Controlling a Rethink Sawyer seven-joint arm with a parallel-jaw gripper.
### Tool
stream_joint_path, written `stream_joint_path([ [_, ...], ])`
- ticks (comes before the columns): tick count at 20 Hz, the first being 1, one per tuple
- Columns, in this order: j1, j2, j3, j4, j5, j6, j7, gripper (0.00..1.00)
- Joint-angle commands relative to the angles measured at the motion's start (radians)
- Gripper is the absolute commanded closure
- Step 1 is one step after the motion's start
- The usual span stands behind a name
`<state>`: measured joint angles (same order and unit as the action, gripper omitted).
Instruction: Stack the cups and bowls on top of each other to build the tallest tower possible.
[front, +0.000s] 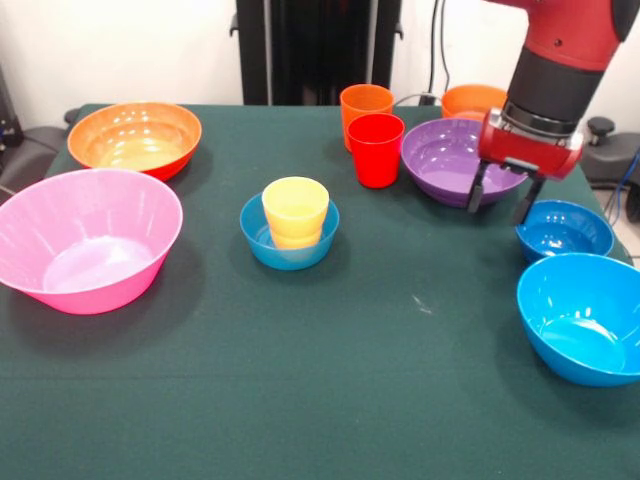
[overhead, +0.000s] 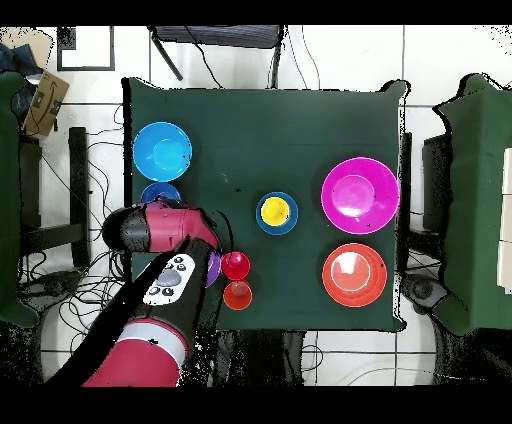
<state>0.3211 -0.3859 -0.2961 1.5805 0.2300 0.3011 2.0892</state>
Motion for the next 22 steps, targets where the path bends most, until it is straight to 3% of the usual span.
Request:
stream_joint_path([
  [1, -0.01, 0.06, 0.077, -0.049, 0.026, -0.031, 0.161, 0.0],
  [14, -0.042, -0.003, 0.15, -0.007, 0.044, 0.009, 0.145, 0.0],
  [22, -0.03, -0.046, 0.161, 0.0, 0.067, 0.056, 0.155, 0.0],
])
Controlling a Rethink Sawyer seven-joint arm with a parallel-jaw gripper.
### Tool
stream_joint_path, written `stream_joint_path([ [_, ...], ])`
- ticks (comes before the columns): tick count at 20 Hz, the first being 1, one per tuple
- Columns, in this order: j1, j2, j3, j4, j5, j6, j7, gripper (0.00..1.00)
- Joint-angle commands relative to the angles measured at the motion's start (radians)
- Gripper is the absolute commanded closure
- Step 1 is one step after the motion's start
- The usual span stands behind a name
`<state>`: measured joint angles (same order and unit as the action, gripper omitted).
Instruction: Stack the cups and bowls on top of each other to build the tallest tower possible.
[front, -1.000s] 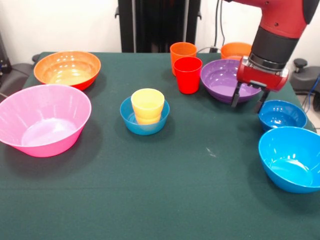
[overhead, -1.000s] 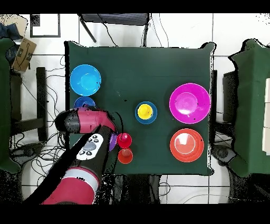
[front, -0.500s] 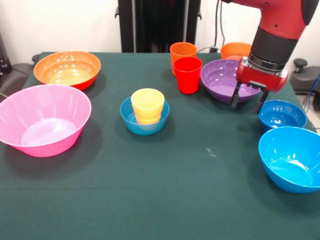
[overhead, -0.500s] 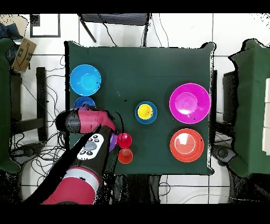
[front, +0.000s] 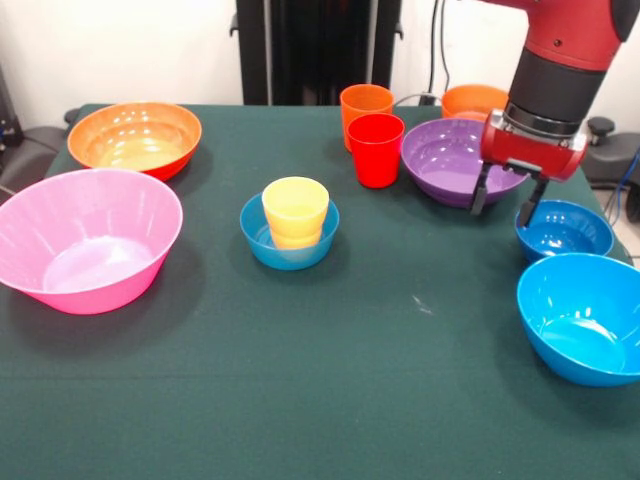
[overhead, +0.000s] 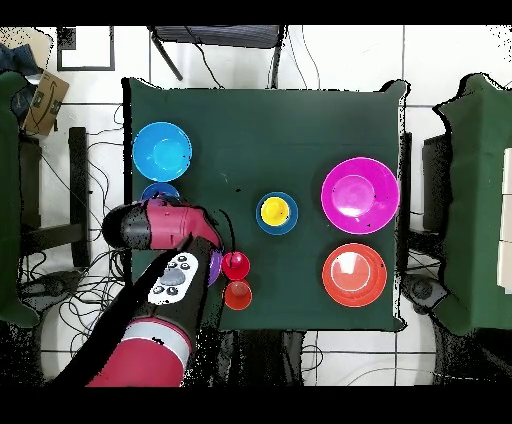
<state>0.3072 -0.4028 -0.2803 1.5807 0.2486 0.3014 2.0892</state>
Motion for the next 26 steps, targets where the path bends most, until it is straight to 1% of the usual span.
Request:
stream_joint_path([
  [1, -0.013, -0.029, 0.145, -0.002, 0.05, 0.058, 0.156, 0.0],
  [3, -0.009, -0.017, 0.143, -0.008, 0.052, 0.049, 0.157, 0.0],
  [8, -0.001, 0.064, 0.124, -0.043, 0.057, 0.005, 0.158, 0.0],
  [16, 0.013, 0.13, 0.106, -0.065, 0.057, -0.038, 0.163, 0.0],
  [20, 0.014, 0.148, 0.106, -0.071, 0.058, -0.046, 0.164, 0.0],
  [26, 0.014, 0.154, 0.118, -0.081, 0.067, -0.036, 0.163, 0.0],
])
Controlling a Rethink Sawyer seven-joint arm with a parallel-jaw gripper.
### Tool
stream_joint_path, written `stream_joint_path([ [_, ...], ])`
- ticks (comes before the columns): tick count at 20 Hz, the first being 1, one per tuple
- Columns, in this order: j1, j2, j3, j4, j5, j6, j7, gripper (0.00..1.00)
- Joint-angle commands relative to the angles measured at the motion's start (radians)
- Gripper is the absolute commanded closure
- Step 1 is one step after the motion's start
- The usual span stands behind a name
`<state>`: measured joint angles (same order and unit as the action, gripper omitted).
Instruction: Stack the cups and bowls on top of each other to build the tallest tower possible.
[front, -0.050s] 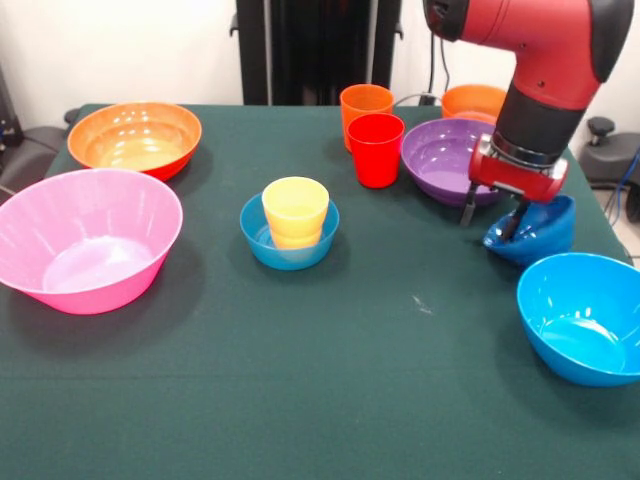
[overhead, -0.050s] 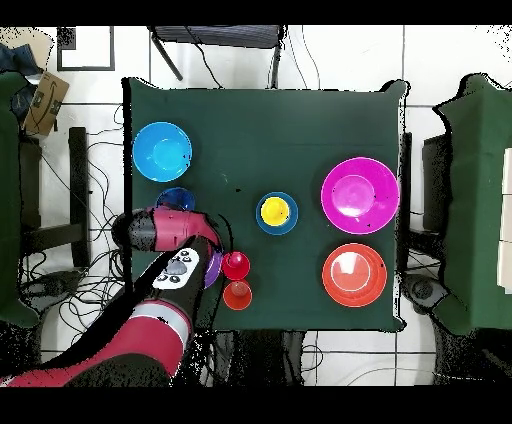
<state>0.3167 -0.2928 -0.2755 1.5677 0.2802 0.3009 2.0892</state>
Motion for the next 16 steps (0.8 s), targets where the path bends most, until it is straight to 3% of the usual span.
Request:
stream_joint_path([
  [1, 0.005, 0.042, 0.115, -0.07, 0.037, -0.032, 0.163, 0.0],
  [9, -0.004, 0.002, 0.138, -0.052, 0.042, 0.0, 0.152, 0.0],
  [16, -0.058, -0.083, 0.229, 0.028, 0.039, -0.025, 0.131, 0.0],
])
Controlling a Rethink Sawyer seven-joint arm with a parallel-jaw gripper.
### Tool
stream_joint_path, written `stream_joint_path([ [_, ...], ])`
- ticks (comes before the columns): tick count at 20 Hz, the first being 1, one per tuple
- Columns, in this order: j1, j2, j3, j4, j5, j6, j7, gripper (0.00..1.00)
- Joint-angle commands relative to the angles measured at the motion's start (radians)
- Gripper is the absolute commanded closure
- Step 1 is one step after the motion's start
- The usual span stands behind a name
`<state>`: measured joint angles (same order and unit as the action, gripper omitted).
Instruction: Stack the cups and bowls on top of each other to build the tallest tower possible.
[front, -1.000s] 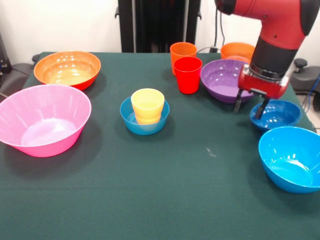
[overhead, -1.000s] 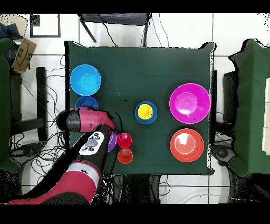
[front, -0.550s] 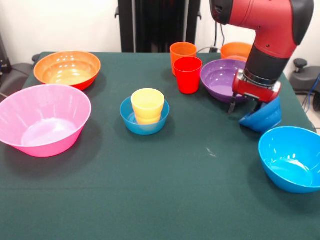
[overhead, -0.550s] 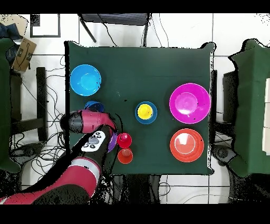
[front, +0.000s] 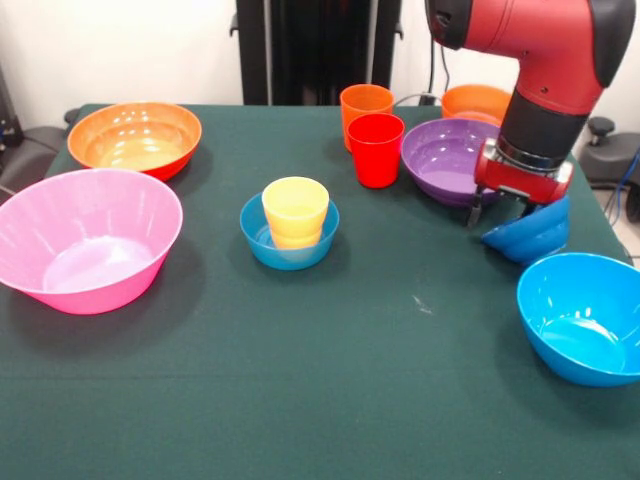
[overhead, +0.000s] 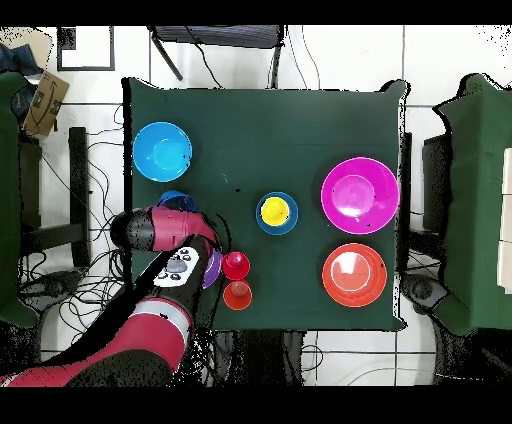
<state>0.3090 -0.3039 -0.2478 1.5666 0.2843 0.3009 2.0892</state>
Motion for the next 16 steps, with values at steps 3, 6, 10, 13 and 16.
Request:
stream_joint_path([
  [3, -0.065, -0.088, 0.225, 0.046, 0.029, -0.032, 0.129, 0.0],
  [6, -0.072, -0.1, 0.229, 0.05, 0.023, -0.024, 0.13, 0.0],
  [10, -0.068, -0.121, 0.225, 0.06, 0.021, -0.015, 0.14, 0.0],
  [13, -0.07, -0.118, 0.221, 0.056, 0.019, -0.019, 0.145, 0.0],
  [16, -0.064, -0.112, 0.21, 0.047, 0.018, -0.016, 0.147, 0.0],
])
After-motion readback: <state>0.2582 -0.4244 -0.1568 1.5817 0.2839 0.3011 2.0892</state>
